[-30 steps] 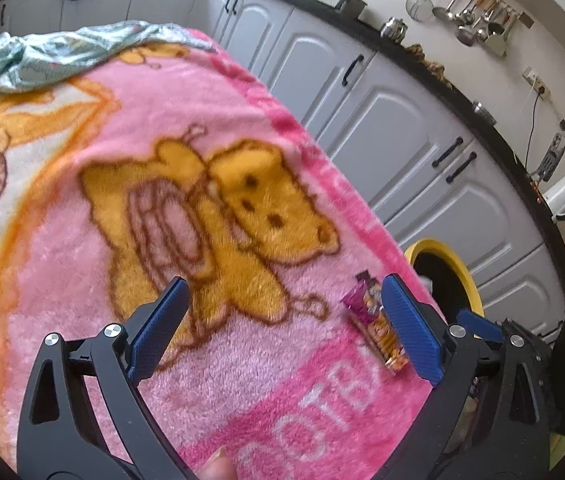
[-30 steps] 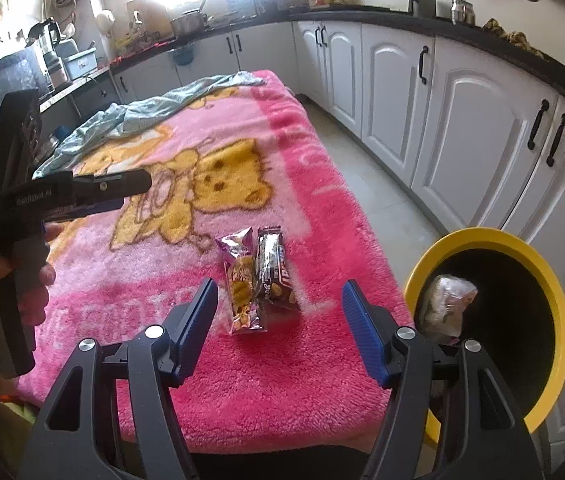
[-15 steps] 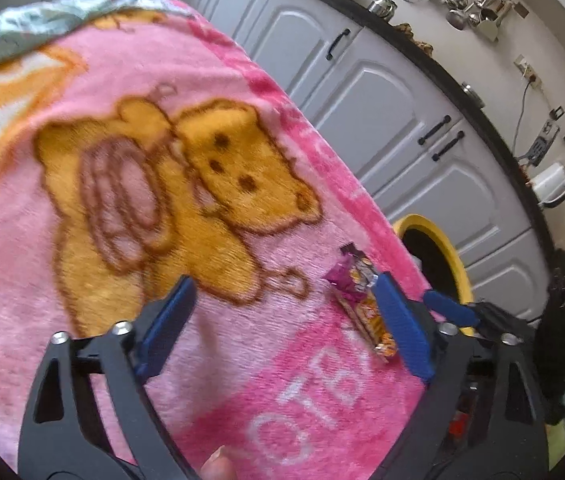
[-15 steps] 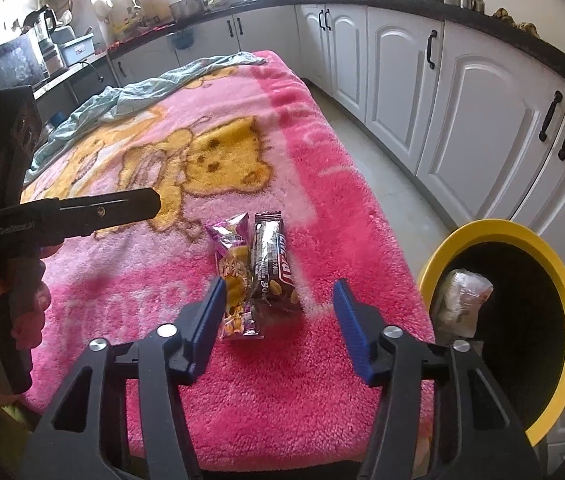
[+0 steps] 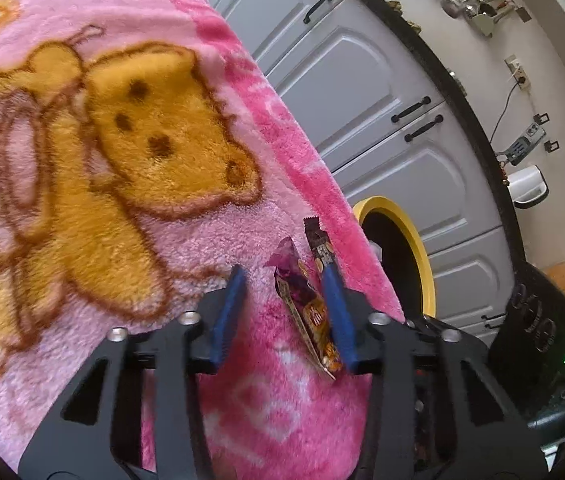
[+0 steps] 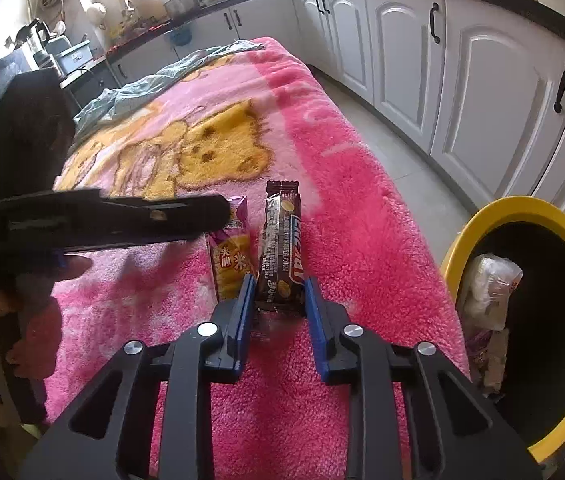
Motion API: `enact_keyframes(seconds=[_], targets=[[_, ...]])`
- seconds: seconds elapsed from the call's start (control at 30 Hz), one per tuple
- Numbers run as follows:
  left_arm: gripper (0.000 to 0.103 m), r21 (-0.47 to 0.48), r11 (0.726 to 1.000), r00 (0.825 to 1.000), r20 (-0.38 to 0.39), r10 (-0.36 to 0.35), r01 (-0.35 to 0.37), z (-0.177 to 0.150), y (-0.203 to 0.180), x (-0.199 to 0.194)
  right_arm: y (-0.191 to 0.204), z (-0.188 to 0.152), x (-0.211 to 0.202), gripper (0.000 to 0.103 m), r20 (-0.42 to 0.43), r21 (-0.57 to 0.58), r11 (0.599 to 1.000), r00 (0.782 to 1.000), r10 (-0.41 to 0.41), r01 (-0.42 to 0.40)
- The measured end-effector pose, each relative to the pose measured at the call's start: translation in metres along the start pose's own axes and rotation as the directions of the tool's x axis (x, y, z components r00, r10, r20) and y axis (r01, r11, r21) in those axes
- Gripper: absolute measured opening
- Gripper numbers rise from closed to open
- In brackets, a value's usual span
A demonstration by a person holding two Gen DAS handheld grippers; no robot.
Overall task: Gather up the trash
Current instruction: 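Grasp the pink snack bar with the left tool while the right tool grasps the brown chocolate bar, then carry both bars over the yellow bin and open both tools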
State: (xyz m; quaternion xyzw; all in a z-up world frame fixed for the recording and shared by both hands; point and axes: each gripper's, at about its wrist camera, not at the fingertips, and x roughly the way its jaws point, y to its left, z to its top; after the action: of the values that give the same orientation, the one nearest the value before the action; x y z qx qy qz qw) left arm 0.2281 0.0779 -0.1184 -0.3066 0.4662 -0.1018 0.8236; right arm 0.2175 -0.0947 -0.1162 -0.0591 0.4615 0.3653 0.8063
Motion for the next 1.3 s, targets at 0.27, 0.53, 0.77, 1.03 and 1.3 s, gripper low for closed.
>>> enact_keyframes(seconds=[0.27,0.53,0.77,1.03,1.3], targets=[[0.010,0.016,1.000,1.000,0.003,-0.002,0.002,0.004,-0.003,0.003,-0.005,0.000,-0.009,0.015,0.029,0.035,0.999,1.000,-0.006,0.005],[0.007,0.084,0.996,0.999,0.036,-0.010,0.007,0.003,-0.029,-0.012,-0.020,0.000,-0.035,0.005,0.082,0.067,0.998,0.997,-0.012,0.007],[0.006,0.141,0.990,0.998,0.048,-0.031,0.024,0.004,-0.061,-0.018,-0.039,-0.006,-0.067,0.005,0.147,0.114,0.994,0.989,-0.017,0.000],[0.005,0.249,0.966,0.995,0.053,-0.079,0.063,0.010,-0.126,-0.006,-0.078,-0.018,-0.122,0.005,0.242,0.208,0.978,0.967,-0.075,0.023],[0.004,0.360,0.928,0.994,0.025,-0.107,0.091,0.003,-0.190,0.022,-0.119,-0.039,-0.164,0.005,0.296,0.299,0.952,0.941,-0.165,0.073]])
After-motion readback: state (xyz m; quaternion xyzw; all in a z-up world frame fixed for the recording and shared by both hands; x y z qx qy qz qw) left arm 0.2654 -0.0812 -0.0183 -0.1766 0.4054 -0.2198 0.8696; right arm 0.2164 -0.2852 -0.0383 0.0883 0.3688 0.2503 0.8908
